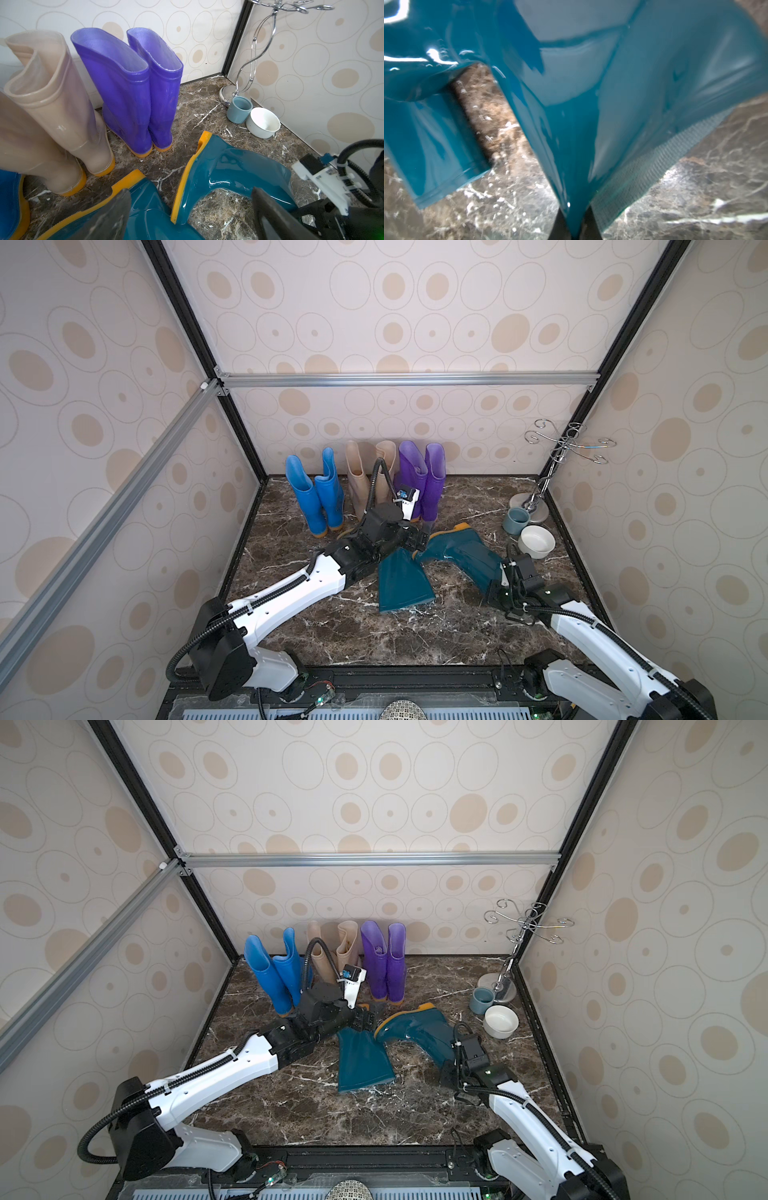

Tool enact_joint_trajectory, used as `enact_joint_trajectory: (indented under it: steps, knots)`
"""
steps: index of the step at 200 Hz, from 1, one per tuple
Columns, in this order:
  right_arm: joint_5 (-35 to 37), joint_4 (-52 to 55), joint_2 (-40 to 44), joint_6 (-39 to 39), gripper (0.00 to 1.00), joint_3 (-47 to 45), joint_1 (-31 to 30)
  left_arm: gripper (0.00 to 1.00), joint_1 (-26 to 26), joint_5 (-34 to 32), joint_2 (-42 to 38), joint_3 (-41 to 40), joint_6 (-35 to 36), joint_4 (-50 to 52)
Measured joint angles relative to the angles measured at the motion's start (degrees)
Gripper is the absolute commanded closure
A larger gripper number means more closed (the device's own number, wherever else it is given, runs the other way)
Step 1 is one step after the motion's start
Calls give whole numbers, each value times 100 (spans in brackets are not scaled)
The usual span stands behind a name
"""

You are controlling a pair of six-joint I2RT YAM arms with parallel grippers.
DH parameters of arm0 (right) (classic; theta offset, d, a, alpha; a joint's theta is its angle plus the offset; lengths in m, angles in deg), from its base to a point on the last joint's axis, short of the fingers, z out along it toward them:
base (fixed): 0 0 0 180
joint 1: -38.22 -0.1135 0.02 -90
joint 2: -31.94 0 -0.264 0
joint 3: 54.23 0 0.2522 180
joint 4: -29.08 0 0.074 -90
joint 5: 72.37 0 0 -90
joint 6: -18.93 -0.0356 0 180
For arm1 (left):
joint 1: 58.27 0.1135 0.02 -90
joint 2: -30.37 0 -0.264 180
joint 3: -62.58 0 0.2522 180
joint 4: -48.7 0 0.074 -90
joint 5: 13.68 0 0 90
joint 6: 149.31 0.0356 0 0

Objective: Match and arrange rain boots in pairs
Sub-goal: Adjust the rain boot at the center of the board.

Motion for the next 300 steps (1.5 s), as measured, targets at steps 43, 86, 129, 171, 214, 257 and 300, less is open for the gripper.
enact_joint_trajectory:
  steps: [43, 86, 129, 171, 214, 257, 300]
  knots:
    - [-391, 828, -205, 140, 100, 1499, 0, 7, -411, 256, 35, -214, 1051, -509]
    - [-750, 1462, -680, 376, 100, 2568, 0, 9, -743, 367, 485, -214, 2494, -944]
    - [-940, 1803, -1034, 588, 100, 3150, 0, 13, -887, 686, 885, -863, 3276, -2033]
    - [-1161, 2050, -1478, 828, 100, 3652, 0, 22, -896, 1200, 1582, -1095, 3637, -2951]
    - [-1368, 2249, -1818, 1056, 100, 3965, 0, 26, -892, 1611, 2343, -1034, 3628, -3906]
    - [-1353, 2409, -1873, 1263, 97, 4041, 42, 27, -815, 1989, 2979, -778, 3209, -4468]
    - [-1414, 2511, -1969, 1414, 96, 4164, 83, 18, -754, 2068, 3110, -758, 2791, -4905]
